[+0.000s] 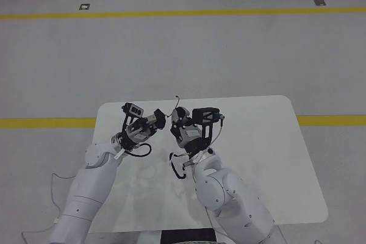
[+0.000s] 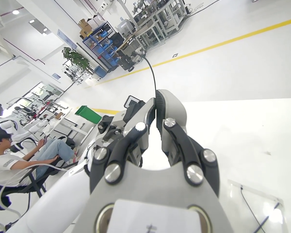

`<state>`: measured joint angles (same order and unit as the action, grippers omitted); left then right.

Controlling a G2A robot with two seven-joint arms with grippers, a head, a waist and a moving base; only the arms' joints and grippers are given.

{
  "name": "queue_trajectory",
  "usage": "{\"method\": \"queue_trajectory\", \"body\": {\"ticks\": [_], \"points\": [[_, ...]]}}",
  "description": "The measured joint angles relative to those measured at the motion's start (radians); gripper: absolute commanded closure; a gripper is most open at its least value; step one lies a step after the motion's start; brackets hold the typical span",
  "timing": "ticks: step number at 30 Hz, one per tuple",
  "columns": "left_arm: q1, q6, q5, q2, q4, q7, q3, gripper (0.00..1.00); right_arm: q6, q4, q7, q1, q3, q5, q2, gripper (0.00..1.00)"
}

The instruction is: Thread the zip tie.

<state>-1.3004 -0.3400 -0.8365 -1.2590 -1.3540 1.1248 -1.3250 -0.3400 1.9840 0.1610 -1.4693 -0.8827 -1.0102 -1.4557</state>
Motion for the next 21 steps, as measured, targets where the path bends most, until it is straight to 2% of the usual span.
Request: {"method": "queue_trajectory", "body": {"ticks": [10,21], "points": [[0.001,0.0,0.003,0.0,0.0,-0.001,0.012,1.0,0.017,0.004,-0.023,-0.003,-0.006,0.025,-0.007,1.0],[0.001,0.0,0.002,0.0,-0.006,-0.003,0.01,1.0,0.0,-0.007,-0.023,-0.001,0.003,-0.035,-0.012,1.0]]}}
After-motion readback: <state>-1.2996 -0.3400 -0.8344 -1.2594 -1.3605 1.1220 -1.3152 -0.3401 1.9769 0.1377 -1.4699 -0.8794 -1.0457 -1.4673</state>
